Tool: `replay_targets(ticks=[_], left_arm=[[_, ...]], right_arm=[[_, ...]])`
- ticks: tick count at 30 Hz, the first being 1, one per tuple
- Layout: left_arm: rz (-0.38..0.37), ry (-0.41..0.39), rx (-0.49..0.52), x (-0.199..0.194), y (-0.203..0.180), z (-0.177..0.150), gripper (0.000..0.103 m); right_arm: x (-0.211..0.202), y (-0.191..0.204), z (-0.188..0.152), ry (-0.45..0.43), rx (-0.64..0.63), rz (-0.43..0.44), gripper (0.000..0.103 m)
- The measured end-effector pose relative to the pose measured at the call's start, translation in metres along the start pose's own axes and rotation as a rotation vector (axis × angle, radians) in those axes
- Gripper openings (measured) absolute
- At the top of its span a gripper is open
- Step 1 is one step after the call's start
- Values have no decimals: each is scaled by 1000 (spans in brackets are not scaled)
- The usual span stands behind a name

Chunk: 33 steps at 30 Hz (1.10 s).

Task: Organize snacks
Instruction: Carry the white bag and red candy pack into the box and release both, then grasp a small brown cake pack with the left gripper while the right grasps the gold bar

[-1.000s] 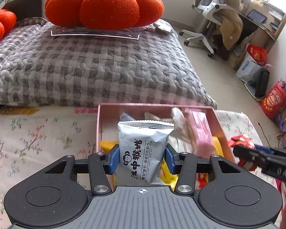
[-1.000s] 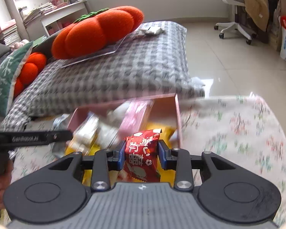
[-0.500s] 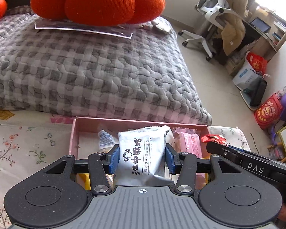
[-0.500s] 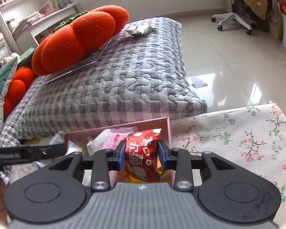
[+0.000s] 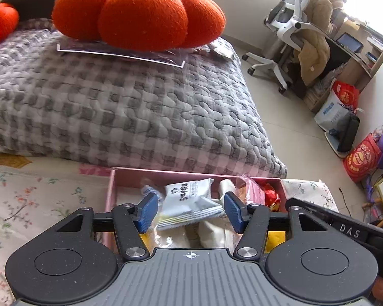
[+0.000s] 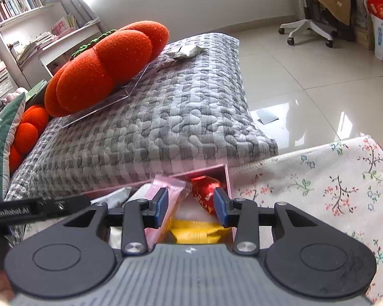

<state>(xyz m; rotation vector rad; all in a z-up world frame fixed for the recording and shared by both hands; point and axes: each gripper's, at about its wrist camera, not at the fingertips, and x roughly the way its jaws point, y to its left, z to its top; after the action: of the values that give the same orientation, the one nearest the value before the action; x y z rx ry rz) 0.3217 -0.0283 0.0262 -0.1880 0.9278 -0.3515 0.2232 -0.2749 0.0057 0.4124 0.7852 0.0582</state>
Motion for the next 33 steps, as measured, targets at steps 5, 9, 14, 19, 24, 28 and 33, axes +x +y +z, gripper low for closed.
replay_targets(ticks=[5,9,14,19,24,28,33], left_arm=[[21,-16,4,-28,1,-16,67],[73,-15,15,-53,6,-42,72],[110,-1,-3,-82,18,-84,77],[135,31,-9,-94,27,-122,80],[149,55,53,-90,30,-143,87],[124,94,122,-77,25,-154,87],[139,134,237,-64,18,-163,87]], right_arm=[[-17,0,-12,-2,16,-7,41],[-37,14,-27,2,-43,-19,54],[-66,30,-51,-7,-96,-35,70],[-88,41,-80,23,-102,-10,85],[-100,53,-118,79,-144,-2,91],[-94,67,-144,149,-244,-42,91],[-82,76,-149,200,-285,-68,91]])
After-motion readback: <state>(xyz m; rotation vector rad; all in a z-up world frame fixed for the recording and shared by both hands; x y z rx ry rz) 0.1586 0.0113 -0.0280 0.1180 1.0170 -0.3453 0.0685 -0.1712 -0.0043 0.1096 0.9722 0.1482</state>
